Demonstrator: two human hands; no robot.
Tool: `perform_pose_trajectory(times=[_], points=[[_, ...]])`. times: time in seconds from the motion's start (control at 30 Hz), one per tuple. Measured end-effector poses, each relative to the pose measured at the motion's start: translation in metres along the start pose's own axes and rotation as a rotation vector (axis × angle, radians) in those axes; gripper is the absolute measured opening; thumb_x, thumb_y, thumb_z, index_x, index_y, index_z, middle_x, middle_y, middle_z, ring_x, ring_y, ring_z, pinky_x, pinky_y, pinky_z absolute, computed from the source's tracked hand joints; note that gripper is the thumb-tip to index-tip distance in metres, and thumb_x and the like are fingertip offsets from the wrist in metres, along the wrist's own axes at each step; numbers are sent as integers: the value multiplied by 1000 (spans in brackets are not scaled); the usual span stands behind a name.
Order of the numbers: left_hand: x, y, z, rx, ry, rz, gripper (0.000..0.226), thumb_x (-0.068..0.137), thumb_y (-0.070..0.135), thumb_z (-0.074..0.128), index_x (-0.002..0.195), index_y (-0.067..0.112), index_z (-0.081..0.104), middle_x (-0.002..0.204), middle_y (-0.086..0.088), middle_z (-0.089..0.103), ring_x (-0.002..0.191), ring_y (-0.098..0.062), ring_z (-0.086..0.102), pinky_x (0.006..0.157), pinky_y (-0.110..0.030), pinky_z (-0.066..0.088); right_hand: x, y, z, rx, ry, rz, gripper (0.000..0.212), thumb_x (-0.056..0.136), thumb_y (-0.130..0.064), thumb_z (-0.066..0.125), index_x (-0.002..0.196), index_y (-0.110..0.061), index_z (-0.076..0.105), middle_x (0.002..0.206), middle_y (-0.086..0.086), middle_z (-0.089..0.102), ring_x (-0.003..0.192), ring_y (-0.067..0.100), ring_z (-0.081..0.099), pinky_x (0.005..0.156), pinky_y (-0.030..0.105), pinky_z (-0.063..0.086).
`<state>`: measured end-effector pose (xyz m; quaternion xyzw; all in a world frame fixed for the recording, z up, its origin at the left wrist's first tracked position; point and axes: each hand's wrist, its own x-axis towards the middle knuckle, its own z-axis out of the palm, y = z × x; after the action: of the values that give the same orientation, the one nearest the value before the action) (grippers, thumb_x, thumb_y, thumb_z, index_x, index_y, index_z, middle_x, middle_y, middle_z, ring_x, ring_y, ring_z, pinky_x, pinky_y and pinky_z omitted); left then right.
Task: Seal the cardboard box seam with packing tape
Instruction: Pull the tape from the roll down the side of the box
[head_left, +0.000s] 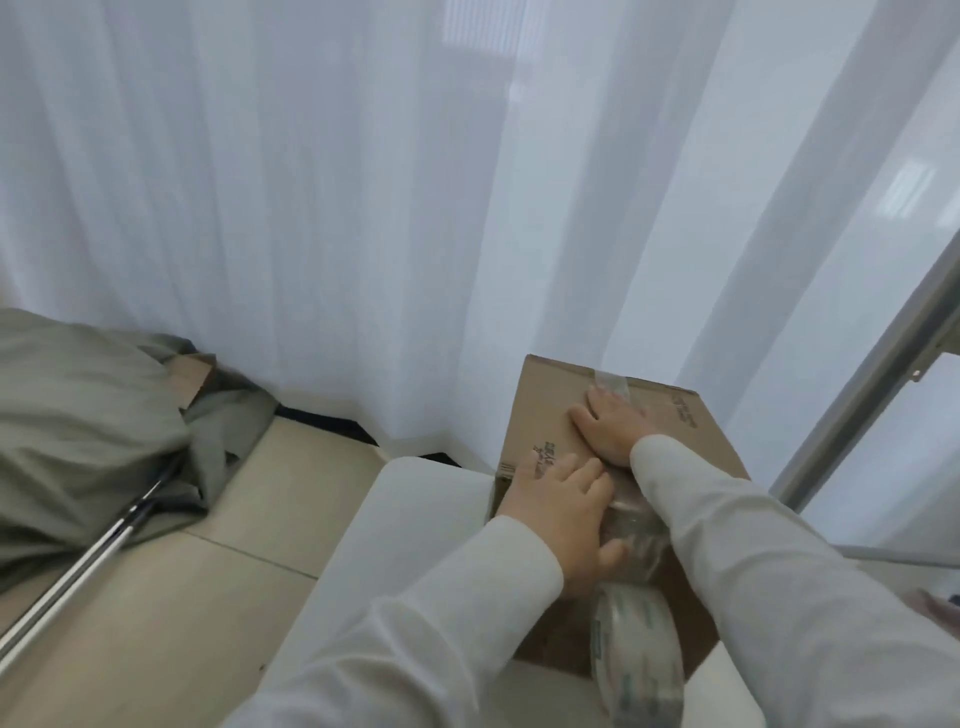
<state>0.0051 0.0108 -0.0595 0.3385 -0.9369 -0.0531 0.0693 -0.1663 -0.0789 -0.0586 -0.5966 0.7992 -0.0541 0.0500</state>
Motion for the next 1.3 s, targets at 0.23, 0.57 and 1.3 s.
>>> perform_pose_trajectory(times=[0.23, 0.57, 1.3], points=[[-1, 4, 0, -15, -29, -67, 69, 91, 57, 16, 147, 17, 7, 157, 2, 3, 143, -14, -2, 116, -44, -3, -98, -23, -39, 404, -188, -38, 56, 96, -51, 18, 118, -13, 51, 123, 7, 55, 116, 12, 50, 106, 25, 30], [6, 32, 9, 195, 171, -98, 66, 86, 63, 23, 136, 20, 23, 129, -7, 40, 118, -27, 36, 101, -46, 28, -141, 14, -30, 178, -84, -152, 81, 76, -76, 4, 98, -12, 49, 102, 3, 51, 97, 24, 51, 97, 43, 38], [14, 27, 21, 163, 232, -143, 68, 81, 70, 21, 130, 24, 30, 126, -5, 39, 116, -27, 34, 101, -46, 26, -78, 27, -18, 84, -153, -177, 85, 83, -68, -2, 149, -16, 13, 159, 5, 3, 146, 13, -4, 117, 50, -6]])
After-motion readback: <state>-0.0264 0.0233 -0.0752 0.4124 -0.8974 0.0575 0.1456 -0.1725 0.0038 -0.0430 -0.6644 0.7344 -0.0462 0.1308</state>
